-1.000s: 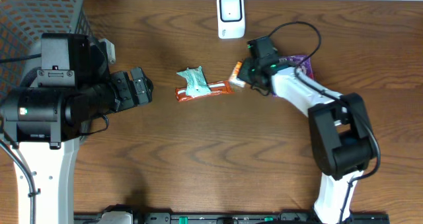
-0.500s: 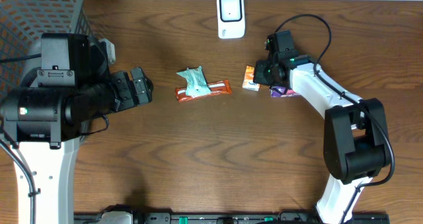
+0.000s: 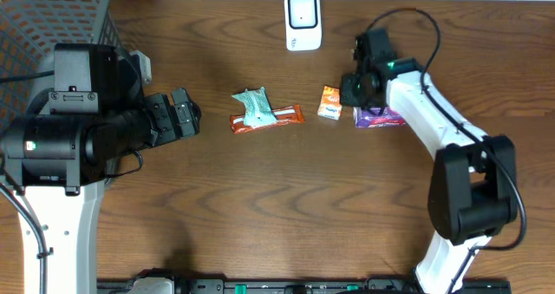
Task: Scan the item barcode
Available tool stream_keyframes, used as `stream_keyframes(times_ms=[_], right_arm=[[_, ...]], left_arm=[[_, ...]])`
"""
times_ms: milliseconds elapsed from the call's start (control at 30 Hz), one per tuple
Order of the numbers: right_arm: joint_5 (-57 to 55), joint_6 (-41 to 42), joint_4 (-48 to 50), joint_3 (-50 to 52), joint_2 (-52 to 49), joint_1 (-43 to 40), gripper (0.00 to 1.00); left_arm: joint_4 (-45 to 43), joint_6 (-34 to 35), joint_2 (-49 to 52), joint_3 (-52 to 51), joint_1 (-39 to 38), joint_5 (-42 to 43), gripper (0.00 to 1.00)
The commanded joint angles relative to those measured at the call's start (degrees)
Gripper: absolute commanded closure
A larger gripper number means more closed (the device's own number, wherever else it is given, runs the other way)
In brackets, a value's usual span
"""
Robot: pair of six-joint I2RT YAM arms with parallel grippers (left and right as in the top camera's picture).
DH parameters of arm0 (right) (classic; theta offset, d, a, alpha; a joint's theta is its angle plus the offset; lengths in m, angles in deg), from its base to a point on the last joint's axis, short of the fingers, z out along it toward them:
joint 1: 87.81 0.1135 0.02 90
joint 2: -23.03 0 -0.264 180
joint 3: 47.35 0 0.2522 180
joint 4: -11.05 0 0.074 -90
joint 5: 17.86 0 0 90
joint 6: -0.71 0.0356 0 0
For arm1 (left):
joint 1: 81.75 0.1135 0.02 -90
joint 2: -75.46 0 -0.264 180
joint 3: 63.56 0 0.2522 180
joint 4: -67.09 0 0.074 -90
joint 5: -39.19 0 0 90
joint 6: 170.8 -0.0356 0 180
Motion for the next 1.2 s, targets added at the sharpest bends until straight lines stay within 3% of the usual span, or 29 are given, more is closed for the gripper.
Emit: stream_keyframes(times_ms=[0,67,167,533,1167], right_arm=[[9.64,-1.36,-0.46,-3.63,3.82,0.90,0.87],[12.31,0.81,0.22,-3.74,4.13,1.99,0.88],[8.00,4.55,0.59,-3.54,2.89,4.15,0.99],[-10.56,16.17,6.78,-2.95,-9.49,12.22,0.99],[-17.97,16.17,1.73,-3.61,-10.75,11.93,0.99]], left_arm=[[0.02,-0.55,0.11,0.94,-0.17,0.22,0.02],[0.02,-0.55,0.11,0.94,-0.17,0.22,0.02],[0.02,-0.55,0.11,0.94,-0.17,0.22,0.02],[0.02,-0.55,0.11,0.94,-0.17,0.22,0.02],[0.00,-0.55,0.11,0.94,-0.17,0.22,0.02]])
